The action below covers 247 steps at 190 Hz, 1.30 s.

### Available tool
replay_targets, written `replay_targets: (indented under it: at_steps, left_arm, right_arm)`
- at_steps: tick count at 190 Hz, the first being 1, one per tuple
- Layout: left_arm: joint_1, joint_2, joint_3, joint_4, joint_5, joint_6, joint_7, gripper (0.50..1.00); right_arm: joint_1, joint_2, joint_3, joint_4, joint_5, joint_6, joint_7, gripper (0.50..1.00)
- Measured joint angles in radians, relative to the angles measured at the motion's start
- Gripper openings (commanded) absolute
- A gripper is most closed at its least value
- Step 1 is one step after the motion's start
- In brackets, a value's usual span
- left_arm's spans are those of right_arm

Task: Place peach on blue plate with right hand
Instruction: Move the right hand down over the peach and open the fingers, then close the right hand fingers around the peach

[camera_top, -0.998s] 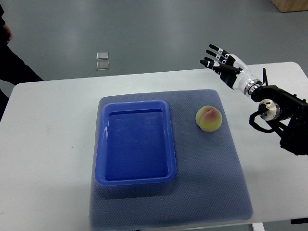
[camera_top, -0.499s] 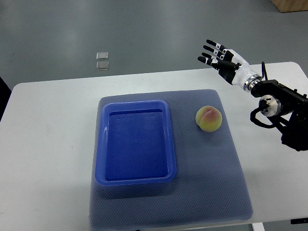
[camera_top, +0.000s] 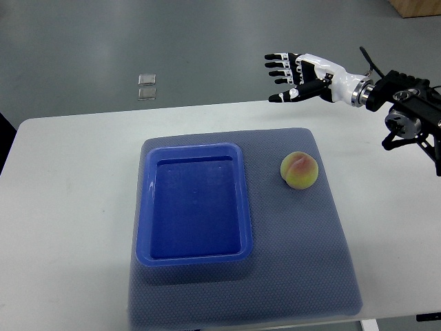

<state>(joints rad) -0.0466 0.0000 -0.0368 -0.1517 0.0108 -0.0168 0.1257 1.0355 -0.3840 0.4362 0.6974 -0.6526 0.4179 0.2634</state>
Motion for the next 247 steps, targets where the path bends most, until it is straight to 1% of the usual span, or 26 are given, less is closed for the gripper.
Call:
replay_targets:
  at_steps: [18, 38, 50, 75, 92, 117, 166, 218, 247]
  left_arm:
    - [0.000, 0.000, 0.001, 0.000, 0.000, 0.000, 0.000, 1.000]
    - [0.001, 0.000, 0.001, 0.000, 0.000, 0.000, 0.000, 1.000]
    - [0.000, 0.000, 0.002, 0.000, 0.000, 0.000, 0.000, 1.000]
    - [0.000, 0.000, 0.002, 0.000, 0.000, 0.000, 0.000, 1.000]
    - [-0.001, 0.000, 0.002, 0.000, 0.000, 0.000, 0.000, 1.000]
    - [-0.002, 0.000, 0.002, -0.001, 0.000, 0.000, 0.000, 1.000]
    - [-0.002, 0.000, 0.002, -0.002, 0.000, 0.000, 0.000, 1.000]
    - [-0.004, 0.000, 0.002, -0.002, 0.000, 0.000, 0.000, 1.000]
    - [-0.004, 0.000, 0.002, -0.002, 0.000, 0.000, 0.000, 1.000]
  right_arm:
    - [0.075, -0.054, -0.100, 0.087, -0.088, 0.006, 0.007, 0.926]
    - [0.134, -0.090, -0.200, 0.150, -0.185, 0.007, 0.020, 0.926]
    - [0.166, -0.106, -0.273, 0.195, -0.289, 0.007, 0.031, 0.926]
    - [0.187, -0.116, -0.371, 0.263, -0.491, 0.003, 0.037, 0.926]
    - [0.188, -0.116, -0.418, 0.288, -0.585, -0.002, 0.037, 0.926]
    - [0.189, -0.109, -0.490, 0.298, -0.647, -0.005, 0.038, 0.926]
    - [0.186, -0.097, -0.534, 0.297, -0.737, -0.009, 0.039, 0.926]
    - [0.175, -0.089, -0.572, 0.265, -0.761, -0.059, 0.028, 0.926]
    - [0.177, -0.063, -0.583, 0.236, -0.767, -0.073, 0.025, 0.924]
